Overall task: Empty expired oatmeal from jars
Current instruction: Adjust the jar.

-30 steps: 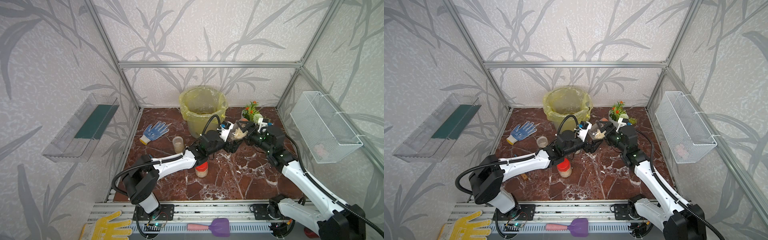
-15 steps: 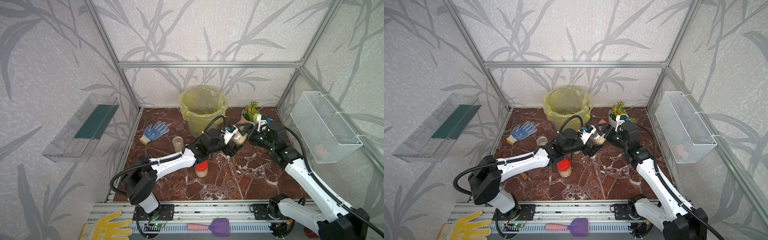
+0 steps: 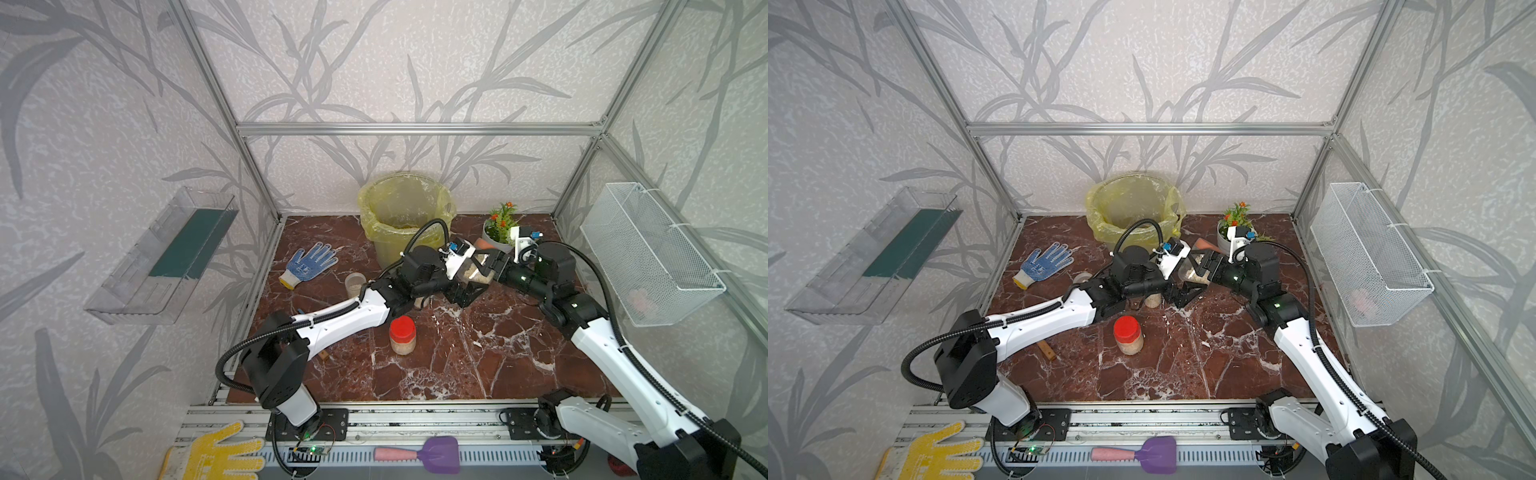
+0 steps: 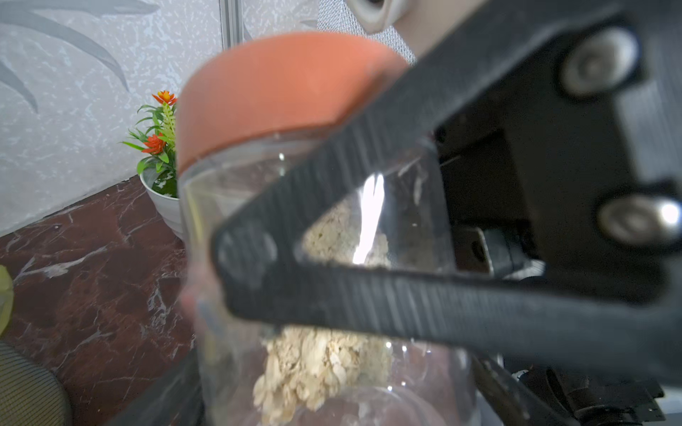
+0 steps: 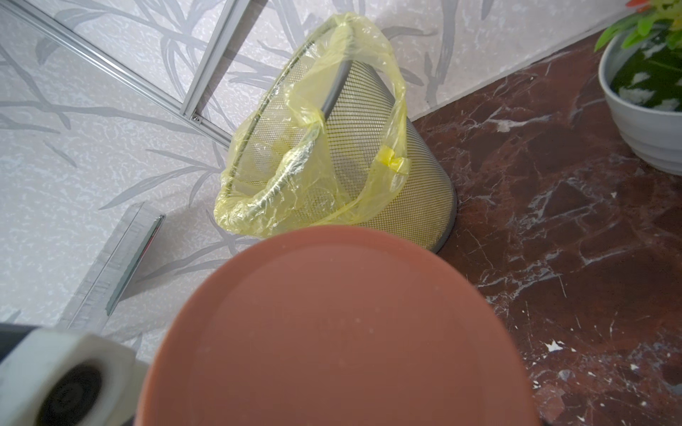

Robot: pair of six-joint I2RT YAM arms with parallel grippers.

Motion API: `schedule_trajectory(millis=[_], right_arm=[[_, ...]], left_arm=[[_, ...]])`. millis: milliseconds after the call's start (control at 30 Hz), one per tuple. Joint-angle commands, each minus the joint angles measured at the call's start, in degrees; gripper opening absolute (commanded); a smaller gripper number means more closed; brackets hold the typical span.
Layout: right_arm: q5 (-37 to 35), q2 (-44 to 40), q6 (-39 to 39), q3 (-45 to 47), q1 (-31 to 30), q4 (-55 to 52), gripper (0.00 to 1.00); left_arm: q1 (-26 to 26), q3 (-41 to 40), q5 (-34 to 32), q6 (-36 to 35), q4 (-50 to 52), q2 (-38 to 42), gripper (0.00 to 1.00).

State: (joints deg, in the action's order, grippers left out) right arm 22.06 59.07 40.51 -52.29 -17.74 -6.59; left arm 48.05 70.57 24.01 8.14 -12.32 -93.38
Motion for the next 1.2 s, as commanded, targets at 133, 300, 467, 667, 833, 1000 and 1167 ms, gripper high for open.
schedule_trajectory(millis=[133,300,467,667,833,1000,1167], right_arm=[[6.66,-0.99,-5.41,-3.42,0.76,7.31,0.26],[8.69,-0.53,-5.79,-3.95,0.95,8.52,0.26],[9.45,-0.18,-6.32,-4.48,1.77,8.07,0.26],[10.48,-0.70,-6.25,-4.15,2.44,8.40,0.26],[11.25,-0.99,-6.15,-3.35,2.44,9.14,0.26],[11.33,-1.39,-6.50,-2.61,2.45,9.29,0.26],[11.38,-1.85,-6.74,-2.19,2.44,9.47,0.26]], left_arm=[[-2.29,6.48,9.14,2.86,3.75,-2.92,0.99],[-2.29,12.00,13.36,0.75,10.82,-6.78,0.99],[-2.31,13.64,15.98,-1.30,12.87,-8.82,0.99],[-2.42,12.47,14.31,-2.01,9.67,-8.52,0.99],[-2.40,12.84,14.75,-1.49,7.91,-9.42,0.99],[-2.43,13.10,15.19,0.62,5.99,-10.23,0.95],[-2.39,14.20,15.06,0.48,6.57,-11.27,0.84]])
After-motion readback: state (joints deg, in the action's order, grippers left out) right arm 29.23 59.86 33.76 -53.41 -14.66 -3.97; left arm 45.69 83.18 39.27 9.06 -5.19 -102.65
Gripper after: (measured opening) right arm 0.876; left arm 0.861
